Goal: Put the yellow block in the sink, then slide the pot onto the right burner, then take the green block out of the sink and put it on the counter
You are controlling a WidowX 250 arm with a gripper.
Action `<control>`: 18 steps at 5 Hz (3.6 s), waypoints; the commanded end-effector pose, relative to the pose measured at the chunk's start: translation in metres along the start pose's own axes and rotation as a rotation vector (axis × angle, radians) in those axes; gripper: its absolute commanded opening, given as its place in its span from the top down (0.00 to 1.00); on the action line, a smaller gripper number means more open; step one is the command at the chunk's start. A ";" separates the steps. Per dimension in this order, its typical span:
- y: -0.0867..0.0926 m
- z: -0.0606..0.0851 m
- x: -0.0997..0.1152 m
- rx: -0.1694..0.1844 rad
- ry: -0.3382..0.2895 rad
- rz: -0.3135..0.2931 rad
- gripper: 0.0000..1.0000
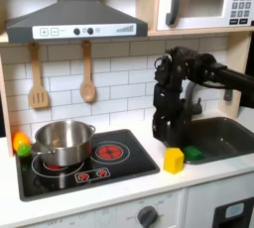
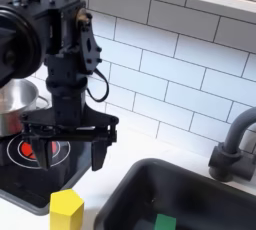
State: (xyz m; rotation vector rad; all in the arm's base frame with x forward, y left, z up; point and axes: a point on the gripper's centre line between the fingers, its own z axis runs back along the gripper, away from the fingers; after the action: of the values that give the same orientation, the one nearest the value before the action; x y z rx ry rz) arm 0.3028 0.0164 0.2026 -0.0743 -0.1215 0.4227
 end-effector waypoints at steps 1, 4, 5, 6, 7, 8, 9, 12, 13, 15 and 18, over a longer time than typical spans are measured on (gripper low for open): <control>0.006 -0.007 -0.018 0.010 0.031 -0.008 0.00; 0.010 -0.016 -0.023 0.029 0.035 -0.003 0.00; 0.011 -0.018 -0.023 0.036 0.035 0.000 0.00; 0.014 -0.023 -0.024 0.047 0.044 0.004 0.00; 0.014 -0.025 -0.026 0.049 0.042 0.005 0.00; 0.015 -0.028 -0.028 0.054 0.044 0.008 0.00; 0.009 -0.031 -0.032 0.055 0.051 -0.009 0.00; 0.010 -0.033 -0.028 0.061 0.048 0.010 0.00; 0.011 -0.038 -0.026 0.072 0.064 0.015 0.00; 0.010 -0.052 -0.025 0.090 0.101 0.004 0.00; 0.008 -0.050 -0.024 0.091 0.088 -0.012 1.00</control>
State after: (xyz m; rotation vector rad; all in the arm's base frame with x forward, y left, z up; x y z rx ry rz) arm 0.2856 0.0127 0.1491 -0.0023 -0.0137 0.4157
